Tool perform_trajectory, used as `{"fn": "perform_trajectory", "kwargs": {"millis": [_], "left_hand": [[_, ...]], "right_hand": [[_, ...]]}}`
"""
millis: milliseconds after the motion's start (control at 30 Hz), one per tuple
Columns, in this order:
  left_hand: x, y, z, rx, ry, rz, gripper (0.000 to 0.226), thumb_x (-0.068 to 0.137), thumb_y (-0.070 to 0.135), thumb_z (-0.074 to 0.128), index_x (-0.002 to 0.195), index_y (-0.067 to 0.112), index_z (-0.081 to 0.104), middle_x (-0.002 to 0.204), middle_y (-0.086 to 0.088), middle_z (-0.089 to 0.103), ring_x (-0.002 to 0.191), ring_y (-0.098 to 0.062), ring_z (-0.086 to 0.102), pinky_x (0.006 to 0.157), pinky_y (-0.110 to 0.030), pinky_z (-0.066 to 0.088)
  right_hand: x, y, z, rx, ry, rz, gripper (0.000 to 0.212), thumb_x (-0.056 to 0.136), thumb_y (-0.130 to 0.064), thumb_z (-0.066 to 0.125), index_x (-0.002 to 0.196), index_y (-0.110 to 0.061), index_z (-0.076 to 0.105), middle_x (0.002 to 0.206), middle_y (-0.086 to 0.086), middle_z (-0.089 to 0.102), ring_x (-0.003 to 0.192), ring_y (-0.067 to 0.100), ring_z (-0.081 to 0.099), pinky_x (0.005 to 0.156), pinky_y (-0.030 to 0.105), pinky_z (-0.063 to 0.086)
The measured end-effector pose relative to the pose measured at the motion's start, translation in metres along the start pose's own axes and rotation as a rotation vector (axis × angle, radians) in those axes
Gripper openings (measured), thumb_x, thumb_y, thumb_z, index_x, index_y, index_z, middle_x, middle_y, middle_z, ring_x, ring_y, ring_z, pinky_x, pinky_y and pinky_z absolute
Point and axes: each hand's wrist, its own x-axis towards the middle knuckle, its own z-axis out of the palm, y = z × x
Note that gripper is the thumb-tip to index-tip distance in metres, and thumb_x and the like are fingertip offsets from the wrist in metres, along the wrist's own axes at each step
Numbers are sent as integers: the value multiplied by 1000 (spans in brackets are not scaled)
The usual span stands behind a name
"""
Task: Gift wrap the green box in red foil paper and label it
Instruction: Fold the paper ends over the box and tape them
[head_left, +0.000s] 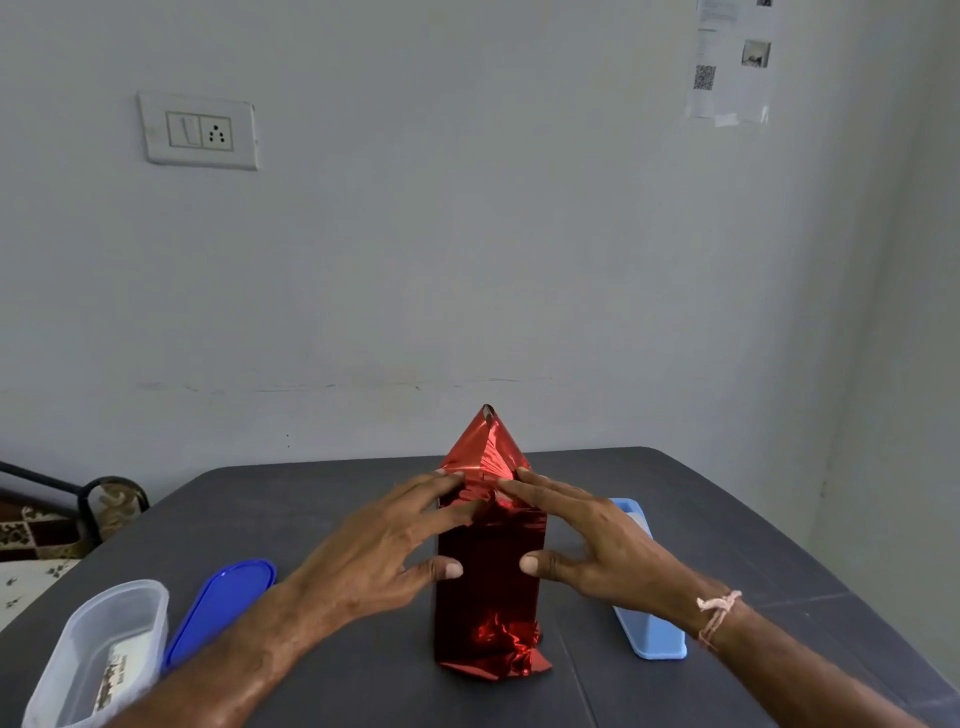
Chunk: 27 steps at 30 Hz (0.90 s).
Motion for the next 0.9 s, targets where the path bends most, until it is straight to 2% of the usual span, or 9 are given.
{"fn": "perform_trajectory", "kwargs": {"millis": [100, 233, 367, 433, 500, 567, 667, 767, 900], "left_hand": [[4, 2, -4, 42, -57, 33, 74, 90, 82, 25, 155, 46, 31, 169, 10, 15, 151, -4, 16, 116, -36, 32], [7, 4, -6, 45, -85, 55, 72, 91, 79, 31, 155, 46, 31, 167, 8, 23, 152, -6, 18, 115, -35, 29], [5, 5, -7, -75, -70, -18, 81, 82, 90, 25, 150, 49, 39, 161, 25, 21, 143, 13, 10, 115, -25, 24], [6, 11, -10, -262, -5, -74, 73, 79, 91, 35, 141, 53, 45, 149, 40, 27, 136, 25, 18, 113, -18, 26], [9, 18, -14, -476, 78, -133, 55, 82, 82, 50, 127, 51, 56, 131, 48, 48, 127, 25, 38, 105, -12, 33], [13, 22, -16, -630, 130, -210, 36, 90, 64, 58, 117, 41, 59, 122, 37, 62, 120, 16, 54, 98, -16, 39], [20, 24, -18, -691, 185, -312, 20, 98, 42, 58, 116, 36, 56, 113, 26, 72, 110, 9, 64, 95, -23, 45], [26, 22, -16, -649, 189, -361, 24, 99, 24, 63, 117, 37, 54, 107, 27, 74, 105, 9, 65, 93, -21, 45], [33, 21, -14, -625, 184, -380, 31, 95, 17, 70, 114, 37, 55, 103, 27, 75, 98, 8, 68, 89, -20, 45]], "right_hand": [[2, 1, -3, -7, -4, -14, 79, 86, -78, 55, 152, -62, 16, 166, -20, 21, 154, 4, 18, 123, 47, 31], [4, 1, -3, -18, -16, -35, 77, 86, -75, 58, 153, -60, 21, 166, -20, 20, 154, 0, 15, 124, 44, 29], [4, 1, -4, 15, -13, -51, 71, 89, -72, 57, 152, -58, 27, 165, -23, 21, 152, -4, 15, 124, 41, 27], [5, 1, -4, 37, 2, -53, 67, 90, -73, 53, 151, -58, 30, 164, -22, 26, 152, -5, 16, 124, 42, 27], [6, 1, -3, 51, 2, -46, 67, 89, -76, 50, 150, -58, 31, 163, -21, 27, 152, -5, 17, 124, 45, 28], [7, 2, -1, 60, 1, -38, 67, 89, -76, 50, 150, -58, 32, 164, -21, 28, 152, -4, 17, 123, 47, 29], [8, 1, -1, 61, 5, -36, 66, 89, -74, 52, 150, -58, 32, 163, -20, 29, 152, -3, 18, 123, 48, 29], [11, 0, 0, -1, 33, -18, 67, 88, -76, 53, 150, -57, 34, 161, -21, 32, 151, -2, 21, 121, 46, 32], [16, -3, 8, -93, 157, -8, 61, 87, -74, 55, 145, -56, 43, 154, -25, 43, 144, 0, 36, 114, 44, 39]]}}
